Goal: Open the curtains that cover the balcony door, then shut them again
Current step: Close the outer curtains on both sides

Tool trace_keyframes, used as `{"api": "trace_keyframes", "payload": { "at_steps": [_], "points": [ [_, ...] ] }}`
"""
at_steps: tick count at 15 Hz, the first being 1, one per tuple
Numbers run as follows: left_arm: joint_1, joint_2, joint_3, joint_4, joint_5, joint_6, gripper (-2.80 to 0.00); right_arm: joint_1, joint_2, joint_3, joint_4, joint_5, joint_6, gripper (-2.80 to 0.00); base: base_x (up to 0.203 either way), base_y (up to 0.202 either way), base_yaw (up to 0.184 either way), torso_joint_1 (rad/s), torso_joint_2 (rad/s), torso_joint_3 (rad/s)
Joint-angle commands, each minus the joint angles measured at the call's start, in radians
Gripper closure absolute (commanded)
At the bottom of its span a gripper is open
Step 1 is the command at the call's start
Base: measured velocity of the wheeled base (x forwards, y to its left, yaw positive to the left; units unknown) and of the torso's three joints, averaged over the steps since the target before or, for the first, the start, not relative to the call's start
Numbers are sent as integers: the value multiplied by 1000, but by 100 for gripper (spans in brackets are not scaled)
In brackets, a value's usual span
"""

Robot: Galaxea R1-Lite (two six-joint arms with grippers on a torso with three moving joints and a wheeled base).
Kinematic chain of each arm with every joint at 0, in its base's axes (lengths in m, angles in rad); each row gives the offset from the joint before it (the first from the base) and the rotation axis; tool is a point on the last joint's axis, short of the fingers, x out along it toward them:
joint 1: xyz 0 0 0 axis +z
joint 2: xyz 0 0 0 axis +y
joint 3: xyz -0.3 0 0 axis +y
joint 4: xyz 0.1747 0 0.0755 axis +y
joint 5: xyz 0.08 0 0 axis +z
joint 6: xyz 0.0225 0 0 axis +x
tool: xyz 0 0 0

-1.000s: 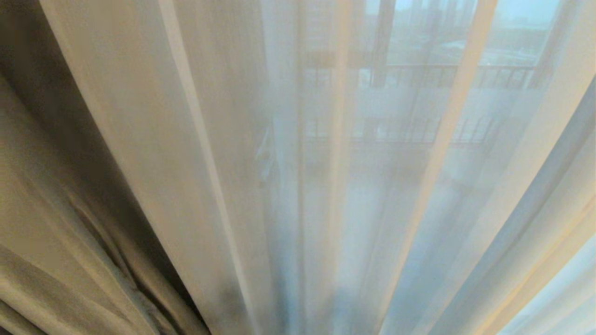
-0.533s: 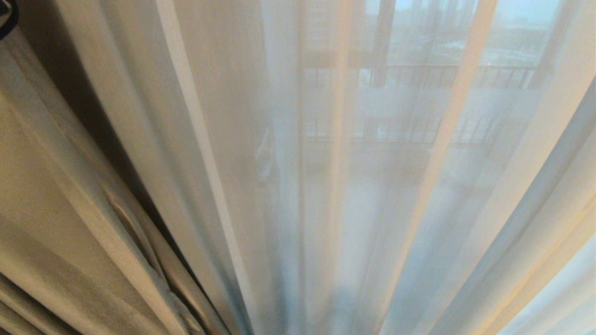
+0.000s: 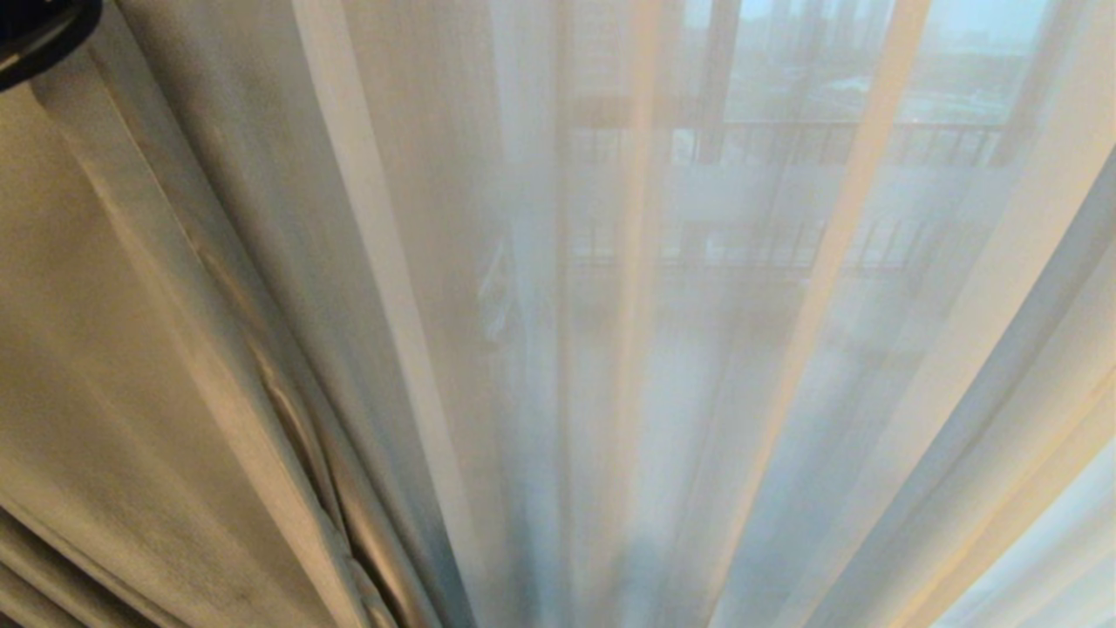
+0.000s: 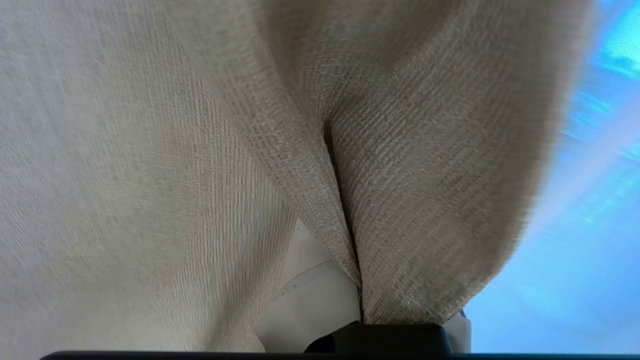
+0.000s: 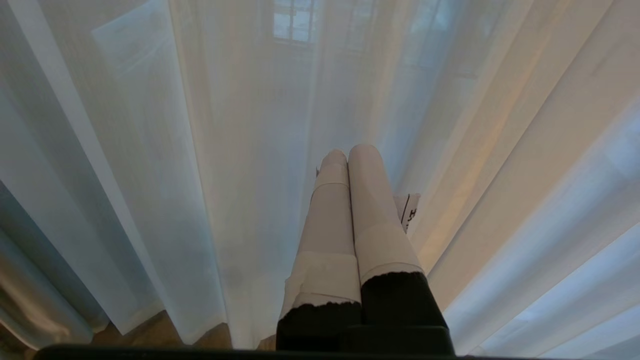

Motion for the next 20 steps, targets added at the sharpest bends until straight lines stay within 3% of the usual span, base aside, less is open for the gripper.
{"api": "trace_keyframes", "payload": {
  "at_steps": [1, 9, 20],
  "points": [
    [-88, 13, 0, -1, 39, -2, 0, 0, 1, 0, 0, 1, -1, 0, 0, 0, 0, 0, 0, 0],
    [-322, 73, 0, -25, 175, -3, 0, 0, 1, 0, 0, 1, -1, 0, 0, 0, 0, 0, 0, 0],
    [-516, 175, 1, -111, 274, -3, 0, 0, 1, 0, 0, 1, -1, 0, 0, 0, 0, 0, 0, 0]
  ]
}}
